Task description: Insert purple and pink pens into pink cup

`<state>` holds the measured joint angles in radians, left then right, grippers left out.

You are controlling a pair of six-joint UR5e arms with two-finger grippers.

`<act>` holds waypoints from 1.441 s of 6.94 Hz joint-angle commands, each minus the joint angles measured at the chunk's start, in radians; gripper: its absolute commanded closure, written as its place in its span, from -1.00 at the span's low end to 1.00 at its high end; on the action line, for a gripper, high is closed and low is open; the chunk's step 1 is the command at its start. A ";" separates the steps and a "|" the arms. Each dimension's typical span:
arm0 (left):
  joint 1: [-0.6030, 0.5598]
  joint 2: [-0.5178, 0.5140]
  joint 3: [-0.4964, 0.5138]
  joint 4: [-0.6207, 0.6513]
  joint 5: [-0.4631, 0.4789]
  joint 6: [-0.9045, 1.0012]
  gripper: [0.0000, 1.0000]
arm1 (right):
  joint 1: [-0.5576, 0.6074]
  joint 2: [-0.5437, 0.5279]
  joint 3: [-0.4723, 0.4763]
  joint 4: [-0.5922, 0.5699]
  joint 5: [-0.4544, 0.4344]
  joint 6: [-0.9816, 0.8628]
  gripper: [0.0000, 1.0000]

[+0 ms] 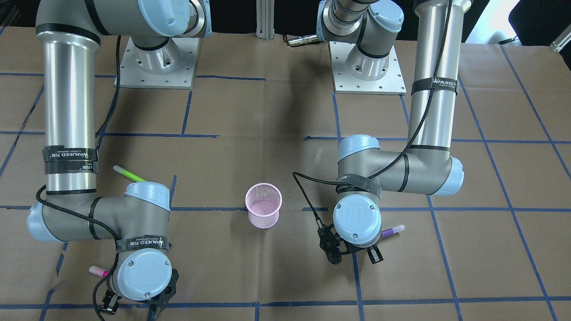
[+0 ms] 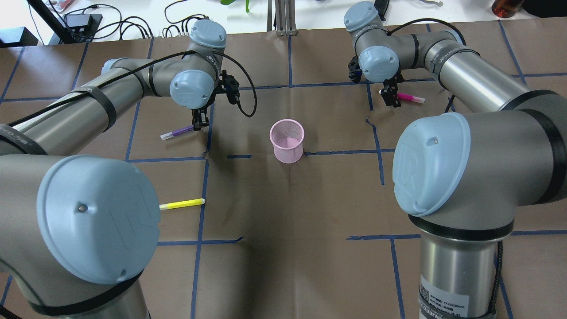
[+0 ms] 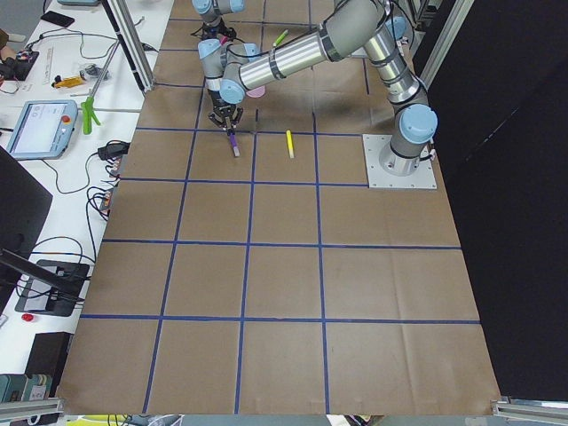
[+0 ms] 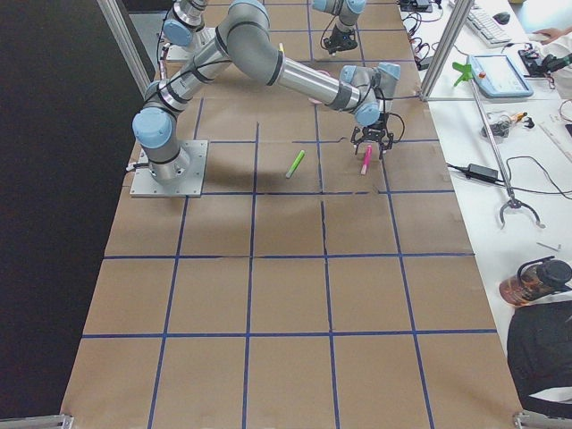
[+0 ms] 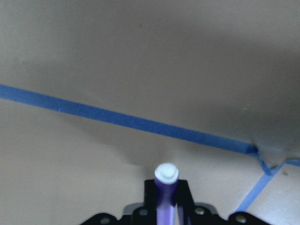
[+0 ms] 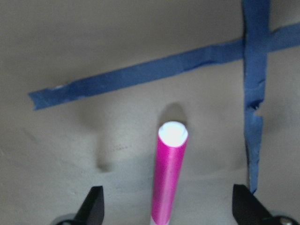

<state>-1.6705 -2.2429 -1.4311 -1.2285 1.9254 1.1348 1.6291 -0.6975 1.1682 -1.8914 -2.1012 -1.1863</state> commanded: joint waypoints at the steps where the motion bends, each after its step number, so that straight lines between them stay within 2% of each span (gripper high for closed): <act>1: -0.011 0.014 0.008 -0.006 -0.006 0.006 1.00 | 0.000 -0.002 0.001 0.000 0.003 -0.001 -0.91; 2: -0.011 0.040 0.008 -0.006 -0.041 0.020 1.00 | 0.000 0.003 -0.001 0.000 0.007 -0.001 -0.78; 3: -0.014 0.066 0.006 -0.006 -0.092 0.020 1.00 | 0.000 0.003 -0.001 0.000 0.007 -0.002 -0.52; 4: -0.015 0.112 0.003 -0.009 -0.200 0.022 1.00 | 0.000 0.001 0.001 0.000 0.006 -0.001 -0.36; 5: -0.018 0.159 0.003 -0.046 -0.283 0.011 1.00 | 0.000 -0.002 0.001 0.000 -0.002 0.002 -0.07; 6: -0.035 0.239 -0.015 -0.069 -0.392 0.000 1.00 | 0.001 0.000 0.001 0.000 -0.002 0.004 0.09; 8: -0.061 0.299 -0.023 -0.059 -0.579 -0.020 1.00 | 0.001 0.000 0.002 0.000 -0.002 0.005 0.16; 9: -0.096 0.318 -0.020 -0.024 -0.626 -0.023 1.00 | 0.001 0.000 0.001 0.000 0.001 0.005 0.18; 10: -0.136 0.304 -0.032 0.066 -0.634 -0.027 1.00 | 0.001 -0.002 0.001 0.000 -0.003 0.004 0.49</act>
<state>-1.7638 -1.9388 -1.4541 -1.2419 1.3266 1.1127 1.6306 -0.6985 1.1693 -1.8914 -2.1019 -1.1816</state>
